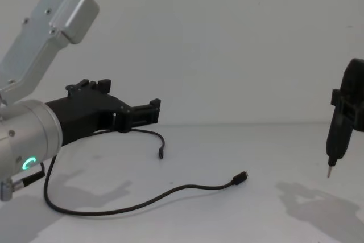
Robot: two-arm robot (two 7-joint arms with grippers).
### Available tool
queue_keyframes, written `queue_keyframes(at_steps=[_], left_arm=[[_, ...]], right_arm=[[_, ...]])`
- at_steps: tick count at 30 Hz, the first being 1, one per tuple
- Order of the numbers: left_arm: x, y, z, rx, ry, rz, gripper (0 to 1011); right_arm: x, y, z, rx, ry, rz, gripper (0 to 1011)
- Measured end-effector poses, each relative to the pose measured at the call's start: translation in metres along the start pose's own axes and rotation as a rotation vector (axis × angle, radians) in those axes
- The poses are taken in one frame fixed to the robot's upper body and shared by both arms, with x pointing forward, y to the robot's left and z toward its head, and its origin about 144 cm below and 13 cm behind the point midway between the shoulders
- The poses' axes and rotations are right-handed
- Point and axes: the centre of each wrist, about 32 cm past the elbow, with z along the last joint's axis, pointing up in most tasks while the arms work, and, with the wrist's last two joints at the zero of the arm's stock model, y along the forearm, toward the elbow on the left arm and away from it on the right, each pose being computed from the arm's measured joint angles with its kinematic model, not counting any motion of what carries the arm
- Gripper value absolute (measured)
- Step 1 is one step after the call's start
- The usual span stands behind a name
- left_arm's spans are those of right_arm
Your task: Pick up the data cable with the one hand.
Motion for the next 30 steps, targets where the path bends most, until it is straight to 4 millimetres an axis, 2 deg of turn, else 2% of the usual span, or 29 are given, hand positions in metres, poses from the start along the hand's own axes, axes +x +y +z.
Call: queue_keyframes(at_steps=[8,17,30], left_arm=[[0.01,0.002,0.003,0.023,-0.043,-0.094,1000],[0.034,0.002,0.008,0.082,-0.079,-0.242,1000],[0.069,-0.013,0.014,0.224,-0.042,-0.432,1000]], right_arm=[[0.0,0.0,0.0,0.0,0.0,0.0,263],[0.0,0.0,0.0,0.0,0.0,0.0,263],[0.0,0.0,0.0,0.0,0.0,0.0,263]])
